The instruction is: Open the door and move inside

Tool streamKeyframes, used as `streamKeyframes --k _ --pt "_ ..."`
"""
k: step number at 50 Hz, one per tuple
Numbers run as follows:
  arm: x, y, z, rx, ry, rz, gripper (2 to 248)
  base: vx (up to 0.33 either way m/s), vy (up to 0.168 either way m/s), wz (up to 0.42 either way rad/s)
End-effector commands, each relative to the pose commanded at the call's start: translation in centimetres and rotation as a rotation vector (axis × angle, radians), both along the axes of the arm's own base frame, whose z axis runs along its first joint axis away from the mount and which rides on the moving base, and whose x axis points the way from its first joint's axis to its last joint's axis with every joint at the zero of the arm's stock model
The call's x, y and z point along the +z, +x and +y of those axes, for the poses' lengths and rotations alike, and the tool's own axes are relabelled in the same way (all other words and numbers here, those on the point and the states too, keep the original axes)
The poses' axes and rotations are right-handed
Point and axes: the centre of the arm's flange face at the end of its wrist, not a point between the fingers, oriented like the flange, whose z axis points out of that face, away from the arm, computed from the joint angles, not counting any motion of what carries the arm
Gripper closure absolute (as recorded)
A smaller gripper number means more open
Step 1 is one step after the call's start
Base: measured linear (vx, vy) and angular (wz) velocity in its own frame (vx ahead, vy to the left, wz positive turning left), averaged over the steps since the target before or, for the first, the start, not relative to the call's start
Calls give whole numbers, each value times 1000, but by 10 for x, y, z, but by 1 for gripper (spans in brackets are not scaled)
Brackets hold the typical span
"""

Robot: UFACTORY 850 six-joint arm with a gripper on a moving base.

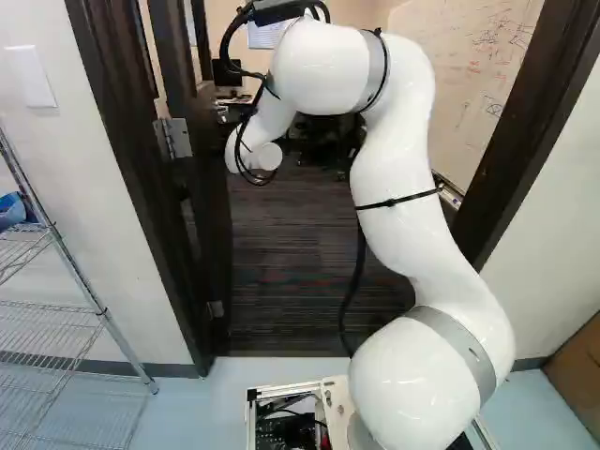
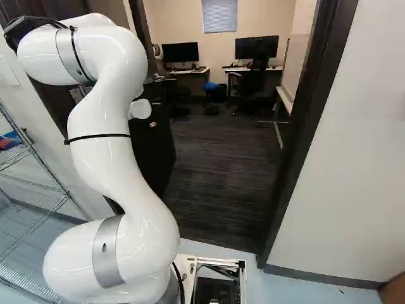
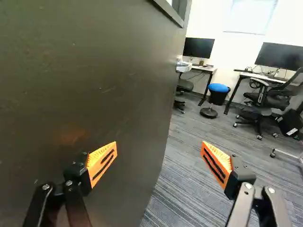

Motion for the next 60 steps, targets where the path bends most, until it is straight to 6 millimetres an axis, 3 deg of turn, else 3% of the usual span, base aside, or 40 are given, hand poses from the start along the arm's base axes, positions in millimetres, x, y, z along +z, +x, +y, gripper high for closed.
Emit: streamKeyframes --k 18,60 --pt "1 -2 -13 -16 -2 5 3 0 0 0" --pt "7 -22 -76 -96 -11 33 3 0 0 0"
